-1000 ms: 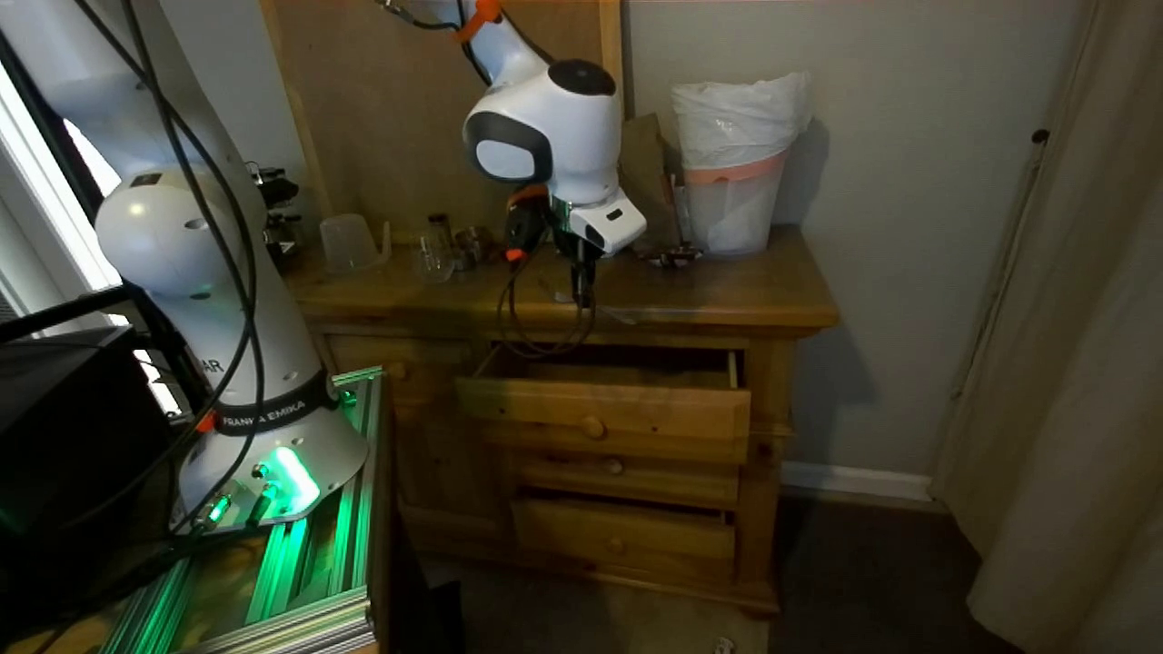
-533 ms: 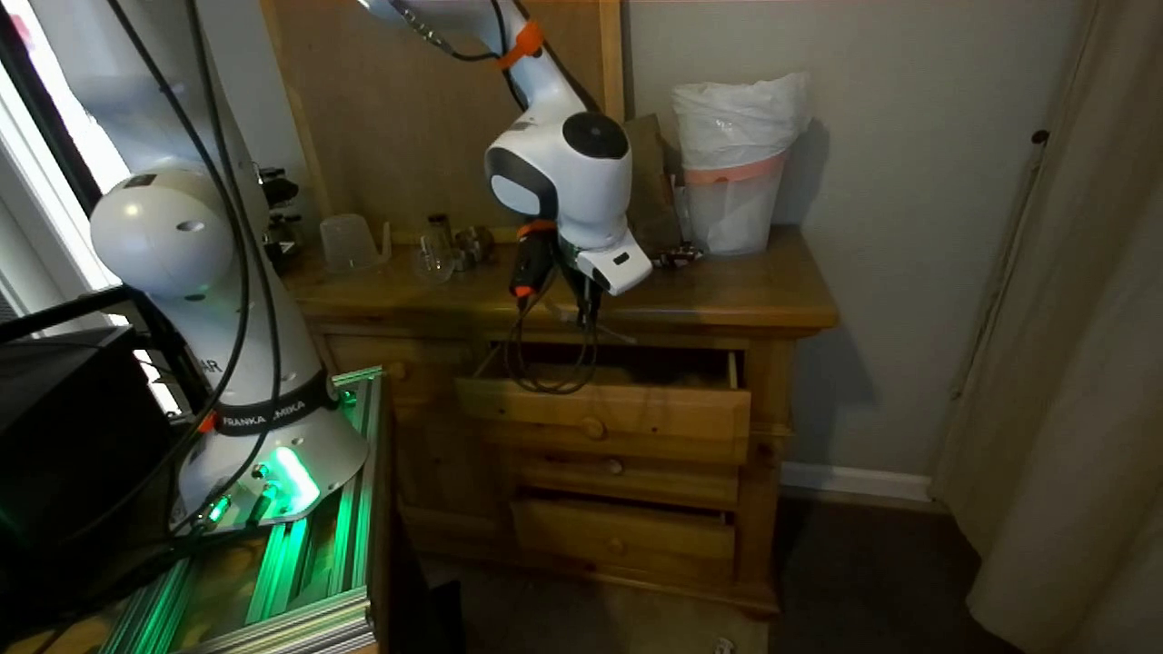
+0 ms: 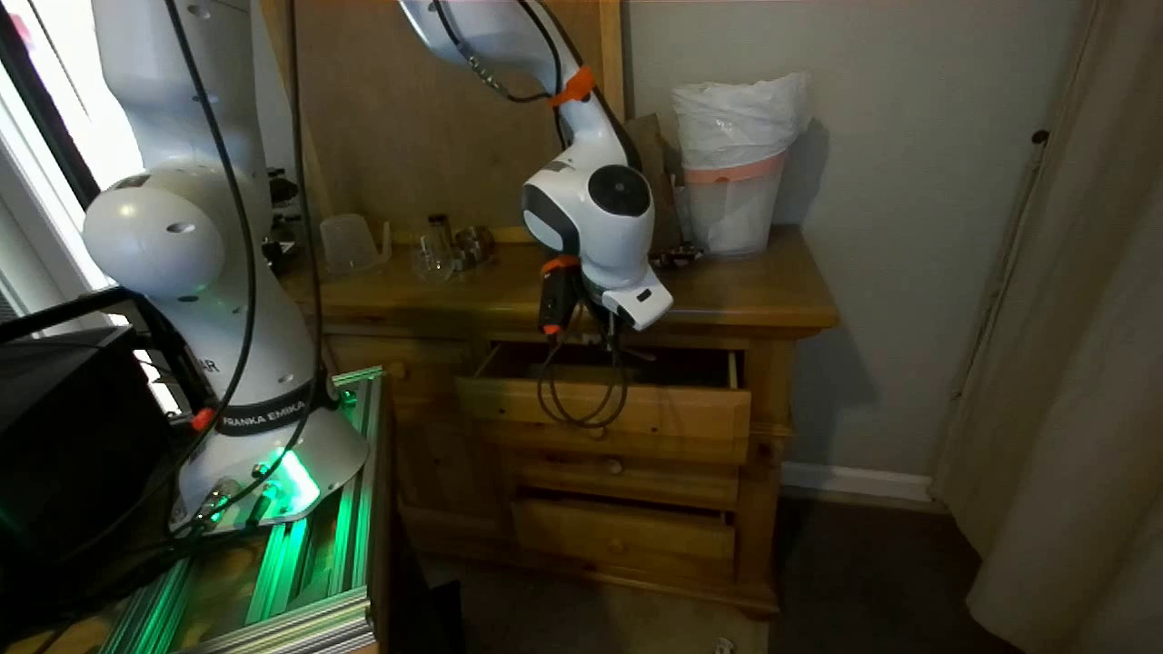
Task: Open the drawer and put the fork into it
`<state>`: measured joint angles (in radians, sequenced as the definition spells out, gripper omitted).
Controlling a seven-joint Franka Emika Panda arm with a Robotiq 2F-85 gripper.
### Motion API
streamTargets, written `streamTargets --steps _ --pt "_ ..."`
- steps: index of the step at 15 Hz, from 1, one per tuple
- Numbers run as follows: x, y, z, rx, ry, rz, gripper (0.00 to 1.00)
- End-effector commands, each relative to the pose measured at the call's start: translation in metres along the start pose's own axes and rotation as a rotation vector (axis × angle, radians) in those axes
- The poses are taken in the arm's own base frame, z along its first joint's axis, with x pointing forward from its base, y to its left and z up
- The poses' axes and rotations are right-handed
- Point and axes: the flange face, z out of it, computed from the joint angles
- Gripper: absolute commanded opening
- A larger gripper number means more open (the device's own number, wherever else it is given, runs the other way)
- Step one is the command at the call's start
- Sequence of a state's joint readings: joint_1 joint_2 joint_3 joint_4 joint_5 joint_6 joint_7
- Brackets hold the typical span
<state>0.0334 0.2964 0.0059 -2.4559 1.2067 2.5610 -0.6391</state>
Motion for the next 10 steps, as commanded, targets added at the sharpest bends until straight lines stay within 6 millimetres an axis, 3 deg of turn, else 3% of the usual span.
streamTargets --steps 1,5,6,7,10 --pt "0.019 0.009 0.02 0.01 0.055 -0.007 0.02" --pt "0.03 0.009 0.033 0.076 0.077 -0.002 0.02" --pt "0.02 0.013 0.028 0.023 0.058 0.005 0.02" --pt "0.021 0.014 0.03 0.026 0.056 0.002 0.07" --pt "0.021 0.015 0.031 0.024 0.054 0.003 0.07"
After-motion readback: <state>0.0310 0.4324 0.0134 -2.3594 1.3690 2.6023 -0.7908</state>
